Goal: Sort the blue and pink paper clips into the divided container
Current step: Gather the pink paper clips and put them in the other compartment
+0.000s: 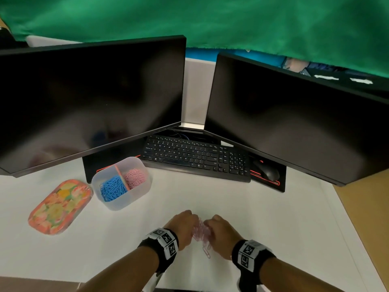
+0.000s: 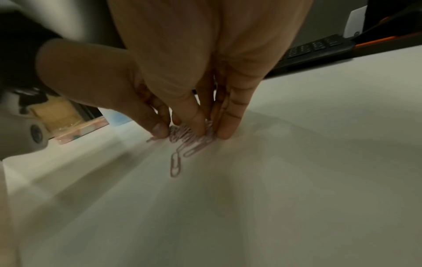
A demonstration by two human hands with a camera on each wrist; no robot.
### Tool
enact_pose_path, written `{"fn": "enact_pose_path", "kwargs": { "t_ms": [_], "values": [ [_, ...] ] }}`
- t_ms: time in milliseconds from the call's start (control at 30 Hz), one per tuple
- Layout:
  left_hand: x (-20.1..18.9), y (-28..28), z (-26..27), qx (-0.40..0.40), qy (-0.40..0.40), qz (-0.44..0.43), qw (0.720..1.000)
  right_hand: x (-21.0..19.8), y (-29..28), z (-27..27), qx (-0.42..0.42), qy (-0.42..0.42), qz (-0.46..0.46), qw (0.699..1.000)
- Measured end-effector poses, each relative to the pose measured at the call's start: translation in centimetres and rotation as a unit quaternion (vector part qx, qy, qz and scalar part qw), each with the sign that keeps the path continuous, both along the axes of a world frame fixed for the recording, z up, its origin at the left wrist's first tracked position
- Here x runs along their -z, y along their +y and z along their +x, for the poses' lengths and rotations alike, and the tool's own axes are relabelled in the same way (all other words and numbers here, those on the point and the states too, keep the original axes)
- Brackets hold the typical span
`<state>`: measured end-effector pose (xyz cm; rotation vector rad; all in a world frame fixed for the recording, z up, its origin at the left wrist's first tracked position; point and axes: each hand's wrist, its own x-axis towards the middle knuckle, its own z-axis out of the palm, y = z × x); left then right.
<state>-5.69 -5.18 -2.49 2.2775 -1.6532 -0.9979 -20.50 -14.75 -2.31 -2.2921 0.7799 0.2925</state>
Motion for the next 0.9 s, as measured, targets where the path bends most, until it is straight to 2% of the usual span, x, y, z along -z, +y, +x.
{"fn": "enact_pose_path", "kwargs": {
  "t_ms": [133,267,400,567,733,900],
  "values": [
    [-0.8,0.8,0.8,-0.045,-0.026,0.032,0.998,-0.8,-1.3,-2.0,-0.034,0.052,-0.012,0.998],
    [-1.1,0.9,0.2,-0.021,-0.037,0.091,0.995,-1.1,-1.3,-3.0,-0.116,0.080,-0.042,0.989],
    [-0.8,0.1,-0.3,-0.024,-0.029,0.054,0.998,-0.6,-1.9,-1.2,-0.146,0.053,-0.043,0.987],
    [-1.5,-0.6,-0.6,0.001,-0.064,0.049,0.997,-0.6,-2.4,1.3,-0.206,0.031,-0.053,0.977],
    [-1.2,0.0,-1.9,-0.047,-0.045,0.043,0.997,-0.8,-2.4,2.2,-0.203,0.024,-0.071,0.976],
    [-0.8,-0.7,-2.1,-0.064,-0.072,0.033,0.995,-1.0,-2.3,2.6,-0.213,0.027,-0.097,0.972]
  ]
}}
